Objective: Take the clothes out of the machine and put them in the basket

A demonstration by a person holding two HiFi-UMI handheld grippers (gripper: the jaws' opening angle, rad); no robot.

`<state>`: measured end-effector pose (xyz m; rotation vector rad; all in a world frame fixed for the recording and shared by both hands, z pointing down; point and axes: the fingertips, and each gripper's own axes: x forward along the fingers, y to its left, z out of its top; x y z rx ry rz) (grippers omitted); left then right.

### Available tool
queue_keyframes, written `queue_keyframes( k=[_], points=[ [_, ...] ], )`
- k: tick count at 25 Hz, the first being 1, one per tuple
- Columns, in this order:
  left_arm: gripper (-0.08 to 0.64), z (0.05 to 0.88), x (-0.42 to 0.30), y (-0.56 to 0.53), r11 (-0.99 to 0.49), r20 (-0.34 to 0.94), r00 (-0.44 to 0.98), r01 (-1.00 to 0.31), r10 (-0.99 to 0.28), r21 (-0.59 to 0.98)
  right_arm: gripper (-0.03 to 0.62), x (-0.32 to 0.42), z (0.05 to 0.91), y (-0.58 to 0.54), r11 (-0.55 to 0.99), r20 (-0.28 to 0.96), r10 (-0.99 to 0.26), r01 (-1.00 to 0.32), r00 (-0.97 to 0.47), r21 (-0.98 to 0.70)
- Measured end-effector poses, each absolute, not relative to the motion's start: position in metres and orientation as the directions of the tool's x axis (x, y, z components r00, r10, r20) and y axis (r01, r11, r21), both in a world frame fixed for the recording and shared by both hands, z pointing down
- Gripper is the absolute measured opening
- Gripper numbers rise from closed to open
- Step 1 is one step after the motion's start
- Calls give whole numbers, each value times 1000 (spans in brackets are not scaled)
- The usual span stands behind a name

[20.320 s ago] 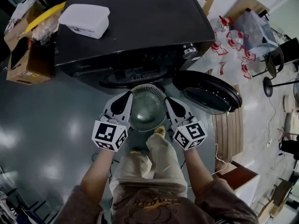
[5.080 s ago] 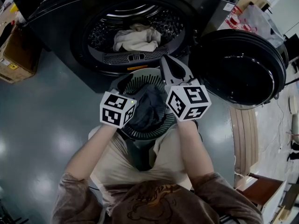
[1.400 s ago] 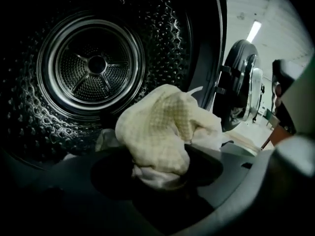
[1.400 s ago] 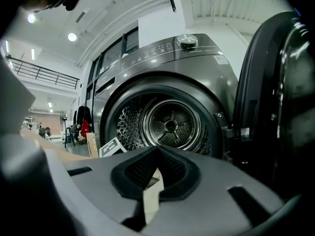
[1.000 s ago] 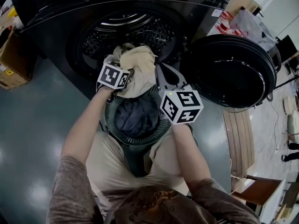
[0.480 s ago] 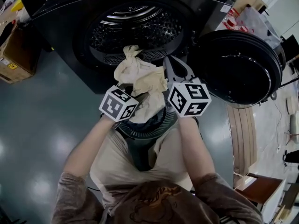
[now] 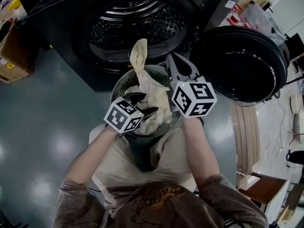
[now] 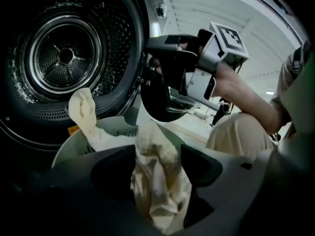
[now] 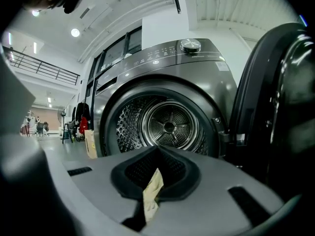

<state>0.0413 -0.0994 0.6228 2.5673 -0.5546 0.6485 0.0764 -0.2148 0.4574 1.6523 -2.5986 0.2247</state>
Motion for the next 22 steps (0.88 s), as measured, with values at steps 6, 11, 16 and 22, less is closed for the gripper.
queue_keyframes(
  k=[6, 11, 16, 22],
  points=[
    [304, 604, 29, -138, -770, 450, 790, -570, -417, 287, -2, 72, 453, -208, 436, 105, -888, -892, -448, -115],
    [310, 583, 19, -170, -721, 395, 763, -632, -512, 284, -2, 62, 459, -207, 455, 111, -872, -872, -477, -179],
    [311, 534, -4, -183, -671, 385, 719, -688, -579, 276, -2, 65, 448, -202, 459, 162, -848, -852, -505, -252],
    [311, 431, -30, -168, -631, 408, 691, -719, -597, 293, -2, 57, 375, -179, 532, 315, -769, -830, -557, -170]
  ],
)
